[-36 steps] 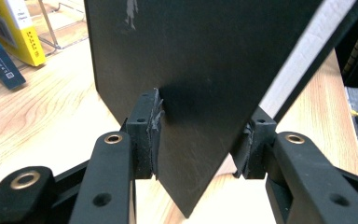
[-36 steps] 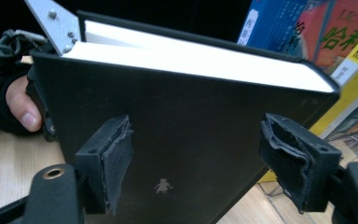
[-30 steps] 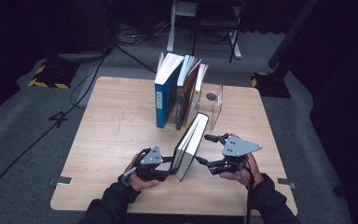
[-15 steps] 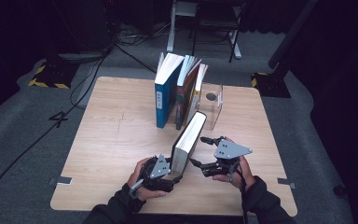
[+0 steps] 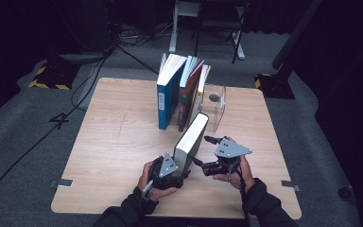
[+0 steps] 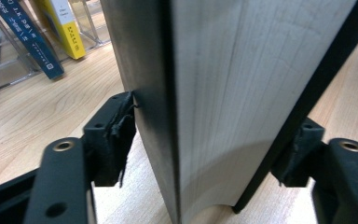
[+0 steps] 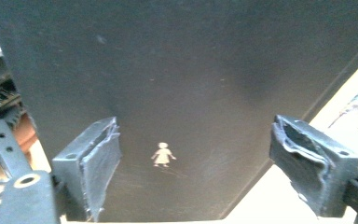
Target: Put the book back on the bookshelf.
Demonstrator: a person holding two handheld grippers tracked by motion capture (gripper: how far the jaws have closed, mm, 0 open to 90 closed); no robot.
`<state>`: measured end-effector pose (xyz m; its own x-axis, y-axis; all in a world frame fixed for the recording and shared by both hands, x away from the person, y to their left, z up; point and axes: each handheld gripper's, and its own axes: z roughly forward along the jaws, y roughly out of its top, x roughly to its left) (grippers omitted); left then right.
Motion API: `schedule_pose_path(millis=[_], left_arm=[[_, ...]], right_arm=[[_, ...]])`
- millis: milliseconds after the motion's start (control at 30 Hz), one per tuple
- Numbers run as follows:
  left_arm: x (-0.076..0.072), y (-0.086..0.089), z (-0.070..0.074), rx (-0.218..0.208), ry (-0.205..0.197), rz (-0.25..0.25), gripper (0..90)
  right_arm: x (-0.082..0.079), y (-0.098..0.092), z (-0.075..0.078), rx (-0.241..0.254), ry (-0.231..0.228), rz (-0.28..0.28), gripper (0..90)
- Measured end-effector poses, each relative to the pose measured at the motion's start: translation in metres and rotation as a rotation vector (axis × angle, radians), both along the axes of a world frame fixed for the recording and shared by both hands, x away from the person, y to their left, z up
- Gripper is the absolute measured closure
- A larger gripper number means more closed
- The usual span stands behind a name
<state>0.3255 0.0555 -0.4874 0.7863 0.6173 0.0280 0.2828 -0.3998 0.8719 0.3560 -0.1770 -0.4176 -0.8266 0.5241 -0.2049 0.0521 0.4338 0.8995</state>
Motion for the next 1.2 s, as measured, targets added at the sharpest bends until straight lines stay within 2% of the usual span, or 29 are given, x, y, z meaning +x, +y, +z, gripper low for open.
schedule_pose_path(millis=[100,167,267,333,400,500,567,633,667,767,900,967,1000,1033,1067,1133,1200], left_arm=[[0.002,0.006,0.002,0.006,0.015,0.0,39.3],[0.005,0.012,0.002,-0.003,0.03,0.003,46.2],[0.01,0.02,0.002,-0.006,0.037,-0.001,50.9],[0.015,0.026,0.002,0.003,0.024,-0.026,52.6],[0.017,0.029,0.002,-0.001,0.032,-0.046,53.3],[0.017,0.03,0.002,0.001,0.039,-0.059,53.4],[0.018,0.032,0.003,0.0,0.045,-0.082,53.4],[0.017,0.035,0.003,0.0,0.047,-0.105,53.4],[0.016,0.037,0.004,0.0,0.056,-0.133,53.3],[0.011,0.041,0.004,0.008,0.063,-0.187,53.1],[0.004,0.049,0.006,0.025,0.074,-0.288,52.8],[0.001,0.051,0.006,0.024,0.076,-0.318,52.7],[0.001,0.051,0.006,0.024,0.076,-0.318,52.7],[-0.002,0.052,0.006,0.029,0.081,-0.348,52.7],[-0.003,0.053,0.007,0.031,0.082,-0.357,52.6],[-0.004,0.054,0.007,0.034,0.087,-0.373,52.3],[-0.007,0.055,0.007,0.038,0.096,-0.4,52.1]], right_arm=[[0.002,-0.002,0.0,0.002,-0.006,-0.019,22.8],[0.004,-0.006,0.0,0.001,-0.001,-0.03,21.9],[0.005,-0.008,0.001,-0.009,-0.006,-0.038,21.9],[0.005,-0.013,0.001,-0.019,-0.005,-0.048,22.0],[0.005,-0.024,0.0,-0.016,0.015,-0.051,22.0],[0.005,-0.031,0.0,-0.017,0.014,-0.059,22.3],[0.006,-0.037,0.0,-0.004,0.026,-0.06,22.7],[0.007,-0.04,0.0,-0.011,0.035,-0.059,22.7],[0.007,-0.041,0.0,-0.013,0.037,-0.055,22.7],[0.005,-0.045,0.001,-0.014,0.052,-0.026,22.6],[-0.002,-0.047,0.004,-0.009,0.059,0.034,22.9],[-0.005,-0.046,0.004,-0.016,0.058,0.072,24.4],[-0.005,-0.046,0.004,-0.016,0.058,0.072,24.4],[-0.009,-0.044,0.005,-0.011,0.067,0.119,23.9],[-0.01,-0.043,0.006,-0.019,0.063,0.134,23.9],[-0.011,-0.042,0.006,-0.019,0.067,0.141,23.8],[-0.013,-0.037,0.007,-0.027,0.077,0.186,20.1]])
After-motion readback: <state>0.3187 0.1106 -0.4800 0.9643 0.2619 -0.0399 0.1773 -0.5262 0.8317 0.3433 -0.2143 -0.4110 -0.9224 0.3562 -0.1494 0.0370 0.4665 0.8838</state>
